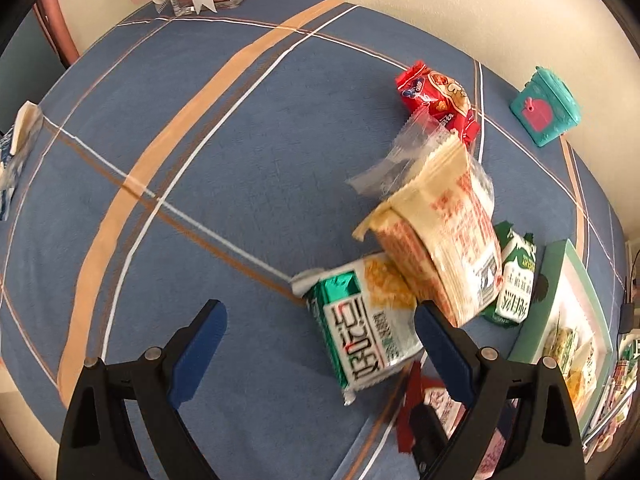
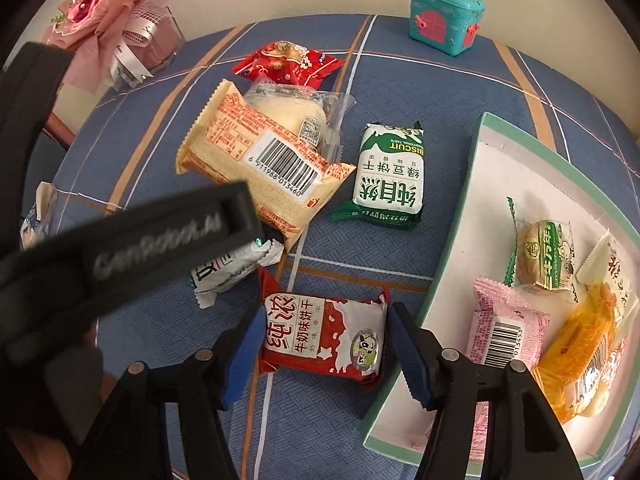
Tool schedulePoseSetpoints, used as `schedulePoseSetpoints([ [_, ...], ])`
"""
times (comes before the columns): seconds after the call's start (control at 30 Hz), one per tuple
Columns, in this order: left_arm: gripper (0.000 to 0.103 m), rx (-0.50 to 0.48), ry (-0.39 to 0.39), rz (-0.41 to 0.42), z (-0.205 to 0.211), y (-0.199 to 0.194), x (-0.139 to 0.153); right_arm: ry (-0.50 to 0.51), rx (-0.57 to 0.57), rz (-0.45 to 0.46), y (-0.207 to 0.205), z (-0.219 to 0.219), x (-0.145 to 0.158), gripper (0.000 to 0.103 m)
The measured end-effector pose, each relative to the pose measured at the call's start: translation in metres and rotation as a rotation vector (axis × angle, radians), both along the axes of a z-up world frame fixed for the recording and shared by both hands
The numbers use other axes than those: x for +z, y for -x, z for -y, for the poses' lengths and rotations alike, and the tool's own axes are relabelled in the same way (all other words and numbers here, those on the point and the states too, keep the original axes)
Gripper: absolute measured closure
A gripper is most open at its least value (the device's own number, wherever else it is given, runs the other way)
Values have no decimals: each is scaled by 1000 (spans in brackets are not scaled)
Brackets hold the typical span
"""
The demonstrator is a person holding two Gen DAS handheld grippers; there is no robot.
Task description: Organize snacks
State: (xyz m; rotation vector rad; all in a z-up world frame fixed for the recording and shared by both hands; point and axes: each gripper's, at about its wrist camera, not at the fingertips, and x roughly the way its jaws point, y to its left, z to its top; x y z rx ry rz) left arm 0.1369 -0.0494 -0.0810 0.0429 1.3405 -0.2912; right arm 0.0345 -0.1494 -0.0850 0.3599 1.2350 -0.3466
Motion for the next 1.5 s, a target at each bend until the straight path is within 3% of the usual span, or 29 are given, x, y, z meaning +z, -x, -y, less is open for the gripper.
schedulePoseSetpoints([
  [0.33,8,-42,-21,-32,23,-19,-19,0,-4,0,-3,-3,-2,37],
  [0.67,8,112,-8,-102,-23,-42,-27,-3,-6,-3,-5,-1,-4,37],
  [0.83,8,122,-10,-101,-22,-42,-27,-12,-6,-17,-8,-1,-4,35],
  [1.3,39,48,15,-109,-3,-16,-21,-17,55,-34,-20,-16,-8,25],
  [1.5,48,36,15,-109,-21,-13,-24,-6,79,-42,-22,-23,-10,20],
])
